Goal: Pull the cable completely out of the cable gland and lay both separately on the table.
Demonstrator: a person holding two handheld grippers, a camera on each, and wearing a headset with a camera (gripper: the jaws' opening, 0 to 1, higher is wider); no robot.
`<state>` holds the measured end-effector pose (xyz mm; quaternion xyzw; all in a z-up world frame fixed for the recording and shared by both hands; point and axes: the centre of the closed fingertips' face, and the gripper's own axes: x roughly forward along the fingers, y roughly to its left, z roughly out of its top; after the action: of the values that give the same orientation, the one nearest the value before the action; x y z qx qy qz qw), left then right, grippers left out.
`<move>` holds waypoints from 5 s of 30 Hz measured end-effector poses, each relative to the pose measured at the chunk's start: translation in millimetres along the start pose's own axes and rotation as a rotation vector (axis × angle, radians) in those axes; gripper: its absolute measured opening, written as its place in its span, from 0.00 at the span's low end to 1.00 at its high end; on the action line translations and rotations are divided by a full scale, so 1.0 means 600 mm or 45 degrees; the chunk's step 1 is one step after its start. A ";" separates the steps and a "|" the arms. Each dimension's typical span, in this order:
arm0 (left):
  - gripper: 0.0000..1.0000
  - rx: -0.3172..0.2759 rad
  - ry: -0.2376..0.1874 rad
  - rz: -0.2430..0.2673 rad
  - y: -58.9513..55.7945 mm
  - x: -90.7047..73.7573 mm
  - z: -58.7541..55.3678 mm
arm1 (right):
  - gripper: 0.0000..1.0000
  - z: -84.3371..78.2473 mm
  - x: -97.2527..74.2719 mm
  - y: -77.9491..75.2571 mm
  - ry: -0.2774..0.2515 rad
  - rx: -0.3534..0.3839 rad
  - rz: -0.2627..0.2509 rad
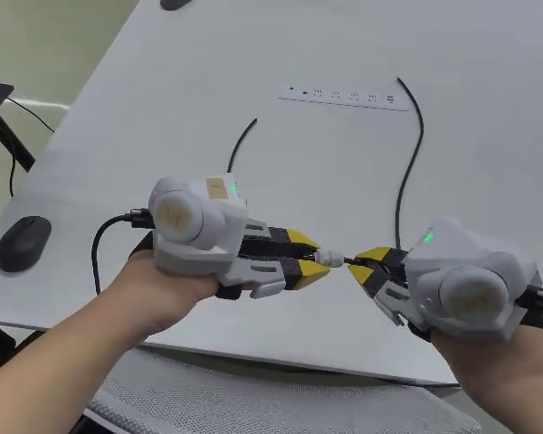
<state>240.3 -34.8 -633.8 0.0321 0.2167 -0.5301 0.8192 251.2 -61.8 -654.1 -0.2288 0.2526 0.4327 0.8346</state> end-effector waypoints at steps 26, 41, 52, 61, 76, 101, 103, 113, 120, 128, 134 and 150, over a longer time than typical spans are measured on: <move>0.15 -0.007 -0.028 0.010 -0.007 -0.014 -0.002 | 0.00 -0.130 0.014 -0.059 0.146 0.576 -0.111; 0.15 -0.004 -0.030 0.013 -0.004 -0.013 -0.004 | 0.01 -0.150 0.021 -0.058 0.151 0.674 -0.115; 0.15 -0.005 -0.026 0.041 0.008 -0.016 0.000 | 0.03 -0.119 0.004 -0.055 0.096 0.603 -0.056; 0.15 -0.030 -0.007 0.058 0.022 -0.013 -0.004 | 0.15 -0.079 -0.003 -0.052 0.041 0.555 -0.024; 0.15 0.006 0.039 0.046 0.026 -0.007 -0.006 | 0.20 0.010 0.015 -0.003 0.019 0.052 0.086; 0.15 -0.014 0.038 0.056 0.022 -0.014 -0.010 | 0.04 0.029 0.029 0.011 -0.002 -0.037 0.121; 0.15 -0.012 0.037 0.057 0.023 -0.014 -0.009 | 0.04 0.029 0.029 0.011 -0.002 -0.032 0.112; 0.15 -0.023 0.025 0.059 0.023 -0.015 -0.007 | 0.03 0.020 0.025 0.001 -0.005 0.069 0.079; 0.15 -0.017 0.019 0.059 0.024 -0.017 -0.005 | 0.03 0.004 0.023 -0.015 -0.011 0.156 0.041; 0.15 -0.029 0.011 0.056 0.024 -0.019 -0.004 | 0.02 -0.028 0.025 -0.035 0.000 0.265 -0.012; 0.15 -0.035 0.006 0.050 0.024 -0.019 -0.005 | 0.03 -0.056 0.027 -0.050 0.011 0.387 -0.047; 0.15 -0.042 0.002 0.050 0.020 -0.025 -0.013 | 0.02 -0.156 0.031 -0.067 0.120 0.765 -0.133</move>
<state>243.2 -14.6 -637.1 0.0234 0.2254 -0.5103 0.8296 273.6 -127.5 -730.7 -0.0045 0.3956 0.2842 0.8733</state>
